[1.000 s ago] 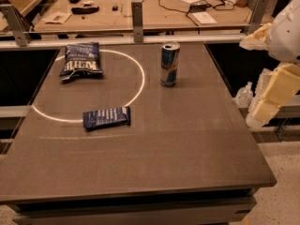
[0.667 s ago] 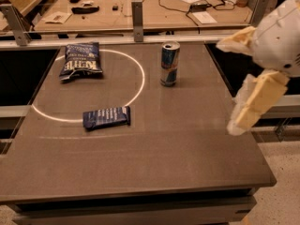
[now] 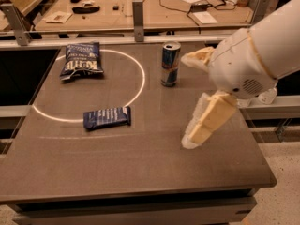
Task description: Move rxbar blueberry near redbull can
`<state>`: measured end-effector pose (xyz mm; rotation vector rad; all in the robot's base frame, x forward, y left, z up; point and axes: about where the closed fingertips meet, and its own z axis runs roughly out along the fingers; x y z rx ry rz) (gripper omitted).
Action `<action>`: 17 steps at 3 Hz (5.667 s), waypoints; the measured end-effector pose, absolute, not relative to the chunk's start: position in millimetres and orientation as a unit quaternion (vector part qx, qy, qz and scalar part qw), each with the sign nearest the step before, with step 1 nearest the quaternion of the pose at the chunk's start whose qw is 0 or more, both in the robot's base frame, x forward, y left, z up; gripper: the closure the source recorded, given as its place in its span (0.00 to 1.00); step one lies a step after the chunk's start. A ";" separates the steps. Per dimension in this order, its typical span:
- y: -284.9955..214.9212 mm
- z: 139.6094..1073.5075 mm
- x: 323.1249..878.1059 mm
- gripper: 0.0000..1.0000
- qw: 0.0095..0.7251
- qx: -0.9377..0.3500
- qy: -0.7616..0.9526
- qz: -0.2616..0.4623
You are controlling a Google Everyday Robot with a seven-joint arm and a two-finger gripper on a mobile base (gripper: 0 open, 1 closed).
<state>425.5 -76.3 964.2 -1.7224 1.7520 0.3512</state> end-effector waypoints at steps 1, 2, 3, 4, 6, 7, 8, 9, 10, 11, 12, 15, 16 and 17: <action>-47.7 952.5 440.7 0.00 0.307 -0.658 0.670 0.155; -47.6 952.6 440.6 0.00 0.307 -0.658 0.670 0.155; -18.8 924.2 442.2 0.00 0.301 -0.652 0.667 0.197; 24.5 893.4 443.9 0.00 0.295 -0.659 0.647 0.246; 71.5 875.0 461.4 0.00 0.311 -0.649 0.632 0.289; 84.1 873.6 466.6 0.00 0.314 -0.651 0.628 0.289; 92.4 865.3 473.8 0.00 0.326 -0.656 0.620 0.280; 93.6 859.1 484.3 0.00 0.341 -0.666 0.605 0.272; 91.8 854.4 491.7 0.00 0.350 -0.673 0.595 0.265; 91.7 843.6 498.1 0.00 0.326 -0.675 0.603 0.274; 96.7 831.4 499.8 0.00 0.301 -0.678 0.606 0.286; 92.5 825.6 498.7 0.64 0.308 -0.695 0.587 0.277; 79.8 840.8 502.4 0.86 0.325 -0.685 0.596 0.264; 58.7 867.7 508.2 1.00 0.362 -0.663 0.611 0.237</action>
Offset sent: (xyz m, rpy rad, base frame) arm 0.0121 0.0203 -0.0100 0.0036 0.0396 0.0119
